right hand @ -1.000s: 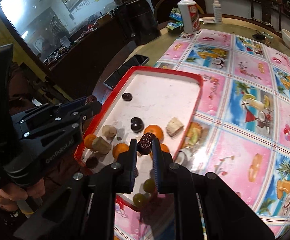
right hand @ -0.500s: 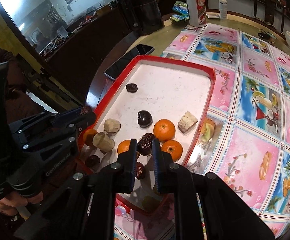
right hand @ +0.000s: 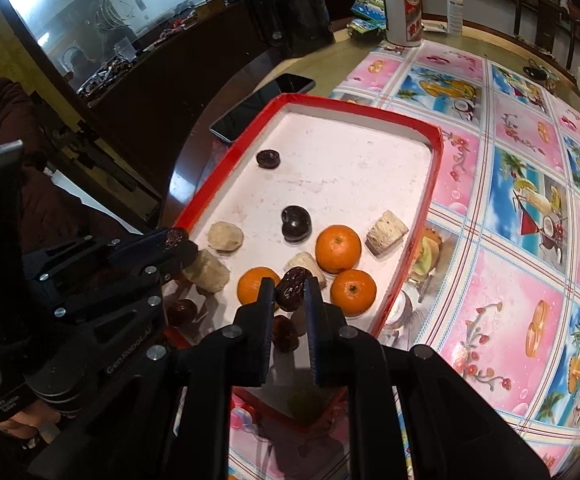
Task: Organize fruits
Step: 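Carry both dates over the tray and open both tools to drop them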
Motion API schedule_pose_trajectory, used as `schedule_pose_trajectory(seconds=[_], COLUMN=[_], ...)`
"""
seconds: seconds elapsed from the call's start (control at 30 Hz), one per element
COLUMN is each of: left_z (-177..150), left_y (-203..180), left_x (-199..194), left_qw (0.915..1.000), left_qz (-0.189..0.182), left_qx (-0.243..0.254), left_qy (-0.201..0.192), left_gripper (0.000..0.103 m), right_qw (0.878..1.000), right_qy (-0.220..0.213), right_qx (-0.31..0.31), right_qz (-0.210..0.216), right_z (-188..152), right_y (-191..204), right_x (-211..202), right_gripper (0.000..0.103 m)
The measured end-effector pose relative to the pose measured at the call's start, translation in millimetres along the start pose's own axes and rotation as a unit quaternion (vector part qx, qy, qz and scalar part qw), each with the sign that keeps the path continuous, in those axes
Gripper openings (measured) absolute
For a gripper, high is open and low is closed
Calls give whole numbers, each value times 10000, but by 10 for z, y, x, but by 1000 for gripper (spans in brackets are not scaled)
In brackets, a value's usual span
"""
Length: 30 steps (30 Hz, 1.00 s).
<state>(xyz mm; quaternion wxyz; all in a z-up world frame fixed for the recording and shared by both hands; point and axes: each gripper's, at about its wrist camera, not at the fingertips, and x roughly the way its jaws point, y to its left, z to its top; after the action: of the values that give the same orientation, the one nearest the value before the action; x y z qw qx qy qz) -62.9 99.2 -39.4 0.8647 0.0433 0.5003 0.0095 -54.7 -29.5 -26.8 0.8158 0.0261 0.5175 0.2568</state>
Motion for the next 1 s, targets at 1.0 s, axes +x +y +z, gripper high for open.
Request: schedule_pose_trajectory(seconds=[1.0], left_z=[-5], left_y=[-52], left_x=[118], left_qw=[9999], left_qz=[42], left_qx=[50], left_qy=[107], left_gripper=[25], right_qw=[9998], right_qy=[27], right_qx=[169], right_qz=[-81], right_z=[-51], right_y=[-56], right_x=[48], right_gripper=[17])
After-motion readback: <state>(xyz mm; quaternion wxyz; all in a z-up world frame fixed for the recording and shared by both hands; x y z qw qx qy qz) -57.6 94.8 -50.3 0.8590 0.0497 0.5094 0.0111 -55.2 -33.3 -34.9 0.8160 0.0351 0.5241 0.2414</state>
